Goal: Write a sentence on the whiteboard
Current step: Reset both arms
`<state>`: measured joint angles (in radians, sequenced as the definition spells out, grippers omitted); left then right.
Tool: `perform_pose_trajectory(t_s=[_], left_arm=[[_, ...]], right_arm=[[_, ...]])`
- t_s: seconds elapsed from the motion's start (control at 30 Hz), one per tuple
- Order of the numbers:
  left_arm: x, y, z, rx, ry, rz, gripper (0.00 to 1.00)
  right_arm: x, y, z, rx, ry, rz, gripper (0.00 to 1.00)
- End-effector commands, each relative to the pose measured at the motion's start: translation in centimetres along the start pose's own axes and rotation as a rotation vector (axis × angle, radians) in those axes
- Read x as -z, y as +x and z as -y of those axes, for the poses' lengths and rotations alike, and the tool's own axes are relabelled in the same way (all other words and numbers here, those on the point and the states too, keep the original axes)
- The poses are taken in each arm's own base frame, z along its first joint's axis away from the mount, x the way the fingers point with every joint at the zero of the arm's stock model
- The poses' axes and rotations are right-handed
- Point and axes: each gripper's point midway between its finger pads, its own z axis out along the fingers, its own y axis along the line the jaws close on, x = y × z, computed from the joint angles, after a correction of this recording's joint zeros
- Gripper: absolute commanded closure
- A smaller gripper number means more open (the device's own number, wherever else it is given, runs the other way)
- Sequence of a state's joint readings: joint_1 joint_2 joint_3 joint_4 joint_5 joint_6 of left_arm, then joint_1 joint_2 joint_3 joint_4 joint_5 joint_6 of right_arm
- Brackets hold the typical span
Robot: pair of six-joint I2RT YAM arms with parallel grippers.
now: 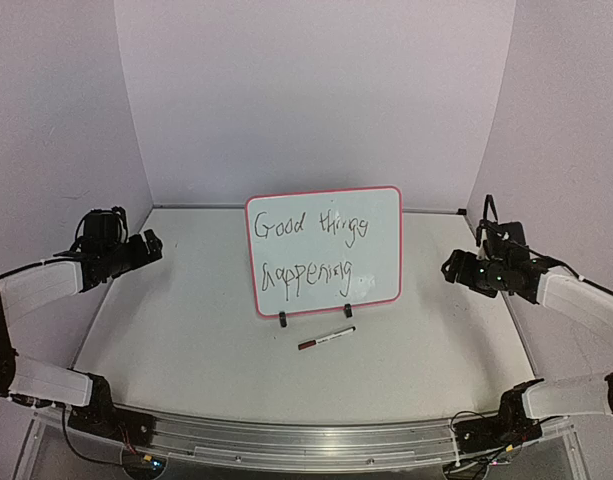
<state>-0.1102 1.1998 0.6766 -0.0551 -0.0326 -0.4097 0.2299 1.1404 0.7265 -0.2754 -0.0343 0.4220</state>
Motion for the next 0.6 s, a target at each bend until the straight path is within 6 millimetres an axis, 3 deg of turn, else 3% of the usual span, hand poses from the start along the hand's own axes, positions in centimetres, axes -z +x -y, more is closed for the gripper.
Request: perform_pose_trajectory(t_s=[0.0,0.17,0.33,0.57], left_arm=[[2.8,-7.1,0.0,-0.077,-0.066,0.222,0.00],[5.1,-9.1,-0.8,-0.141,-0.094,0.441,0.00],[5.0,-6.5,-2.8,-0.196,-0.139,0.493,0.00],[3.4,-2.9,-4.7,-0.218,-0.185,0.423,0.00]], right_arm=[[3.3,-4.5,1.9,0.066,0.106,0.220,0.15],[6.4,-6.9,3.3,0.088,0.155,0.474,0.15],[7.3,-6.3,4.5,0.119,0.154,0.671,0.15],[6.1,-3.9,6.8,0.183,0.250,0.651,0.15]])
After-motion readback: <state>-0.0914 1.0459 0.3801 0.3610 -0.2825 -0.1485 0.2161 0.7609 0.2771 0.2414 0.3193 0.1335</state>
